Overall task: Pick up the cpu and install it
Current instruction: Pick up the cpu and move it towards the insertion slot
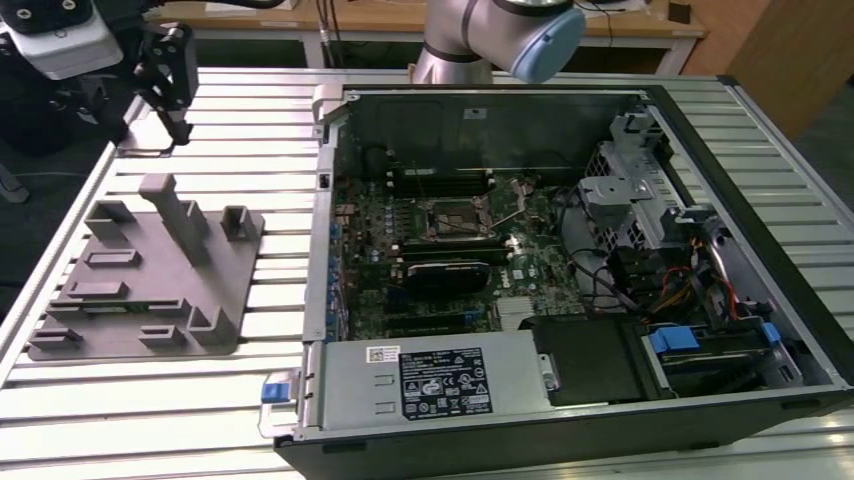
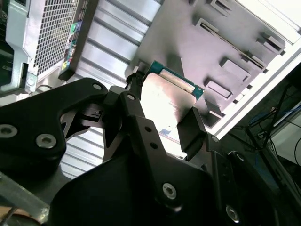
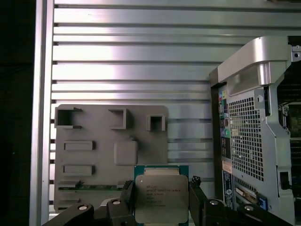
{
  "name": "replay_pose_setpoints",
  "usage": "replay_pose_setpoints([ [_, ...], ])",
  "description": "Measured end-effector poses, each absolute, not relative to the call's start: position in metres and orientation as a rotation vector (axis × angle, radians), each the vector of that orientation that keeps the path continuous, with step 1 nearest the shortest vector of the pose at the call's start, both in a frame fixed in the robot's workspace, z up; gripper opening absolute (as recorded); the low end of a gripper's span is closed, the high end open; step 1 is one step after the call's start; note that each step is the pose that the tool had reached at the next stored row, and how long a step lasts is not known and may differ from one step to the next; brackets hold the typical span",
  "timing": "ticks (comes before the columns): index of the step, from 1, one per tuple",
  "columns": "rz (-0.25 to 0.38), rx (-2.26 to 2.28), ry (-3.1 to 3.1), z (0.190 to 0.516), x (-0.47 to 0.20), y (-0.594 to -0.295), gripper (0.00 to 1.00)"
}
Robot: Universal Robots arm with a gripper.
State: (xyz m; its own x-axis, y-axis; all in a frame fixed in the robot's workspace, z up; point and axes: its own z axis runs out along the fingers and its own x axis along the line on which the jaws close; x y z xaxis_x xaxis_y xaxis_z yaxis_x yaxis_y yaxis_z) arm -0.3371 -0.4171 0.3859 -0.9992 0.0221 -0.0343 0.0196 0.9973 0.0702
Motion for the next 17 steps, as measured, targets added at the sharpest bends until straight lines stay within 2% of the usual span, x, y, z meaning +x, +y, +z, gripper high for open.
replay_pose_setpoints([
  [17,0.109,0.032,3.105,0.386,-0.292,-0.417,0.55],
])
